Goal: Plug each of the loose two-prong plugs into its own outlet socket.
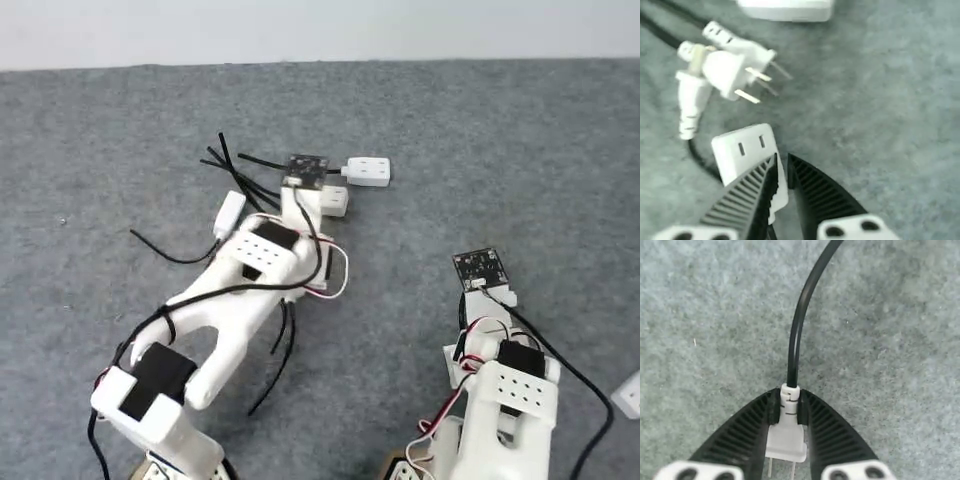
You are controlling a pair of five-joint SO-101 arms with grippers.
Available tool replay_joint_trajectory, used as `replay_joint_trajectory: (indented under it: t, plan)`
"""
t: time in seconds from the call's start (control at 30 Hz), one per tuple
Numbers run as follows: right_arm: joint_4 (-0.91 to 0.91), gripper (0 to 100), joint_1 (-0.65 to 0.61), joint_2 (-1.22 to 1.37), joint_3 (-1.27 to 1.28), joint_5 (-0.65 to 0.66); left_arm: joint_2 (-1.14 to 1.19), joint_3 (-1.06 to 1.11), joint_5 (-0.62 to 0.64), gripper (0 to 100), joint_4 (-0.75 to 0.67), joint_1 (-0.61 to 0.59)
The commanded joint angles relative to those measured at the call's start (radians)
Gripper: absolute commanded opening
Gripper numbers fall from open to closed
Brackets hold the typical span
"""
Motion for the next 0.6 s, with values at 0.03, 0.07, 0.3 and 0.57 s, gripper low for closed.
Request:
replay_joint_trajectory:
  t: [0.03, 0.07, 0.3, 0.57]
  plan:
    - [-0.021, 0.8, -0.004, -0.007, -0.006, -0.003, -0.005, -0.036, 0.011, 4, 0.037, -0.029]
    - [-0.021, 0.8, -0.004, -0.007, -0.006, -0.003, -0.003, -0.03, 0.011, 4, 0.038, -0.029]
    - [-0.021, 0.8, -0.004, -0.007, -0.006, -0.003, -0.003, 0.03, 0.011, 4, 0.034, -0.057]
    - [-0.021, 0.8, -0.004, -0.007, -0.006, -0.003, -0.002, 0.062, -0.009, 4, 0.038, -0.114]
